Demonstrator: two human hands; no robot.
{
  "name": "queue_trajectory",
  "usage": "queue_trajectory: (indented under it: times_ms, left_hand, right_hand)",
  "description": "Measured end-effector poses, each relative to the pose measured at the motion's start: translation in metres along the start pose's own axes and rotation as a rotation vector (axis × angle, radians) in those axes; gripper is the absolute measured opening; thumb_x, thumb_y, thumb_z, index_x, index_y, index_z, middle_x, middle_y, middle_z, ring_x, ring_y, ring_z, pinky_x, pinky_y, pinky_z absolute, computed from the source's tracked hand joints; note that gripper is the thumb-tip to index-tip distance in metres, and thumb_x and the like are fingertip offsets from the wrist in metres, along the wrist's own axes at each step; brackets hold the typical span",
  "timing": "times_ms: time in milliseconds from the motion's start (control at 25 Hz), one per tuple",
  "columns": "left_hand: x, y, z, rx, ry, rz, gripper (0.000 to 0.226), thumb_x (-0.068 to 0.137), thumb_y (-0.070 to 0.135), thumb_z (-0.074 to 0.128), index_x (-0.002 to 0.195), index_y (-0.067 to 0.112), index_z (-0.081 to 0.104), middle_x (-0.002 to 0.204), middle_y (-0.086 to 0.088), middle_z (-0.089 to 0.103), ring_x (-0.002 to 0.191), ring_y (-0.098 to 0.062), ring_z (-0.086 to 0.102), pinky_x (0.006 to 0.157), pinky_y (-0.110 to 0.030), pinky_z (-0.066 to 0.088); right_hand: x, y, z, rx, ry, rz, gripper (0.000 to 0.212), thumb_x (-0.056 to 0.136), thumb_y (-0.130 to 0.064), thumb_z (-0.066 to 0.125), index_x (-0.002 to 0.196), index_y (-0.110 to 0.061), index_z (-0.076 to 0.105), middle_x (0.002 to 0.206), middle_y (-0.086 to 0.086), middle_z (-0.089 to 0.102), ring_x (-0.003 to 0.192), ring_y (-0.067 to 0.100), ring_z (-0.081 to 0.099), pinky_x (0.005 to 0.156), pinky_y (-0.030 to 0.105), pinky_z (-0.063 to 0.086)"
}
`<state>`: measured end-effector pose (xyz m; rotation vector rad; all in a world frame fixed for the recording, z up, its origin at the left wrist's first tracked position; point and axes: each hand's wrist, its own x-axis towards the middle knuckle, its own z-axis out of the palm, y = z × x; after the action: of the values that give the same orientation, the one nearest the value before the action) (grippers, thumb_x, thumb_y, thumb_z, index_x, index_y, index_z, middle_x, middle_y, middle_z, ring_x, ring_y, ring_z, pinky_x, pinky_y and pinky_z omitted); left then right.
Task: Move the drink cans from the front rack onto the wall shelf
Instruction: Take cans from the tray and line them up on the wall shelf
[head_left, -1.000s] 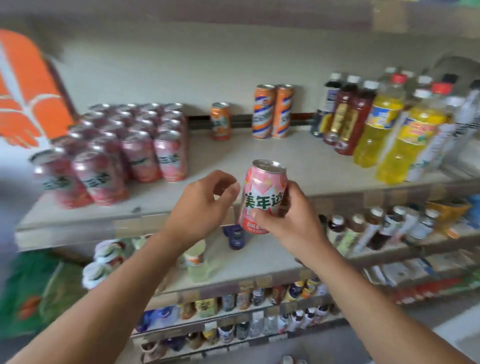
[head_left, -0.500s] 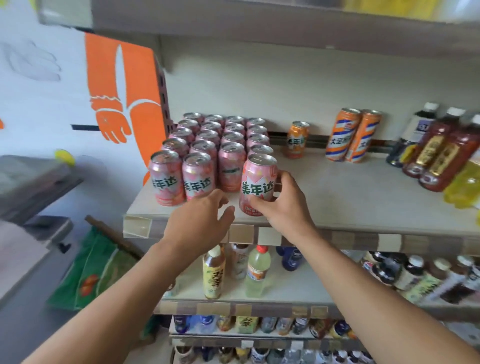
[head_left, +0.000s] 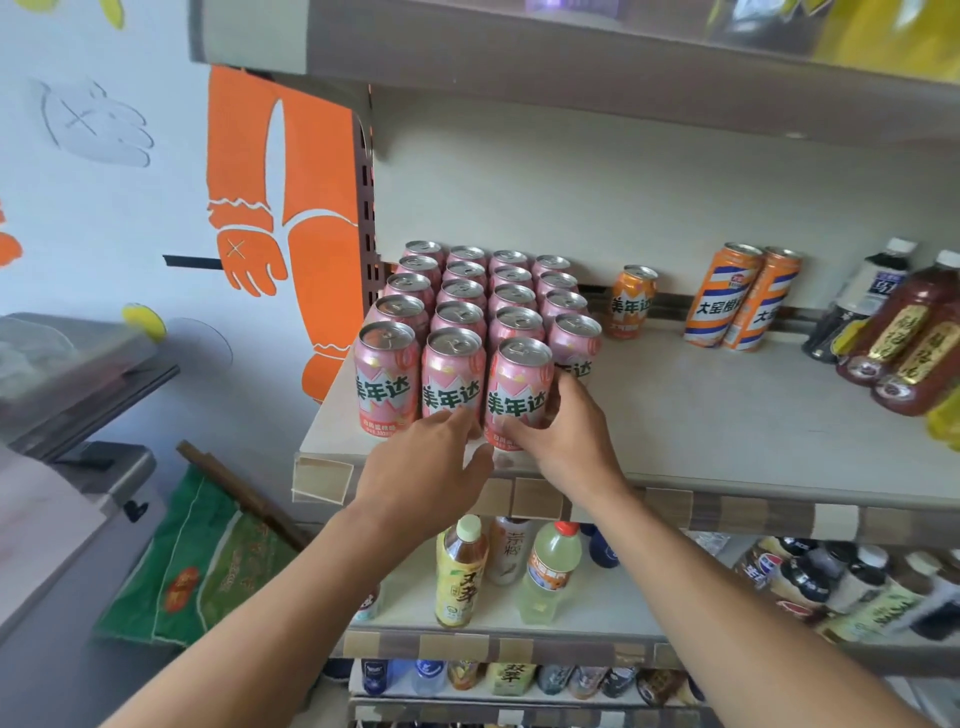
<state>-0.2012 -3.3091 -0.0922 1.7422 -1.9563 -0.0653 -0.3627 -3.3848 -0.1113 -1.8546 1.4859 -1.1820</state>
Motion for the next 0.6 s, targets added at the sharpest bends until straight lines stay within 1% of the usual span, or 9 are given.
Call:
queue_trajectory:
  times_ms: [160, 360, 520, 600]
  left_hand:
    - [0.002, -0.001, 0.005, -0.015, -0.017, 0.004, 0.031, 0.095, 0.046, 0.044, 0.114, 0.025, 0.056, 0.115, 0.009, 0.063, 0.101, -0.018, 0.062, 0.073, -0.033, 0.051]
    - [0.002, 0.000, 0.007, -0.008, -0.015, 0.044, 0.033, 0.095, 0.047, 0.043, 0.116, 0.025, 0.057, 0.117, 0.009, 0.063, 0.100, -0.019, 0.062, 0.074, -0.035, 0.052]
    - [0.005, 0.006, 0.004, -0.012, 0.017, 0.075, 0.033, 0.095, 0.043, 0.044, 0.119, 0.025, 0.055, 0.120, 0.007, 0.062, 0.103, -0.020, 0.061, 0.074, -0.035, 0.053]
    - [0.008, 0.016, 0.004, -0.006, 0.039, 0.099, 0.030, 0.094, 0.042, 0.044, 0.117, 0.026, 0.056, 0.117, 0.007, 0.062, 0.100, -0.021, 0.061, 0.069, -0.033, 0.051]
  right_hand:
    - [0.001, 0.001, -0.001, -0.025, -0.037, -0.005, 0.060, 0.071, -0.042, 0.083, 0.118, -0.029, 0.048, 0.111, -0.006, 0.066, 0.102, 0.014, 0.064, 0.086, 0.041, 0.055]
    - [-0.002, -0.005, -0.005, -0.090, -0.096, 0.020, 0.061, 0.077, -0.044, 0.079, 0.125, -0.024, 0.045, 0.113, -0.003, 0.066, 0.102, 0.016, 0.064, 0.087, 0.040, 0.054]
    - [-0.013, -0.011, -0.017, -0.110, -0.098, -0.018, 0.070, 0.079, -0.049, 0.076, 0.137, -0.026, 0.044, 0.127, -0.007, 0.062, 0.116, 0.011, 0.058, 0.094, 0.029, 0.048]
    - [-0.023, -0.008, -0.031, -0.156, -0.076, -0.055, 0.070, 0.083, -0.049, 0.073, 0.141, -0.026, 0.042, 0.133, -0.009, 0.059, 0.121, 0.008, 0.054, 0.098, 0.028, 0.046]
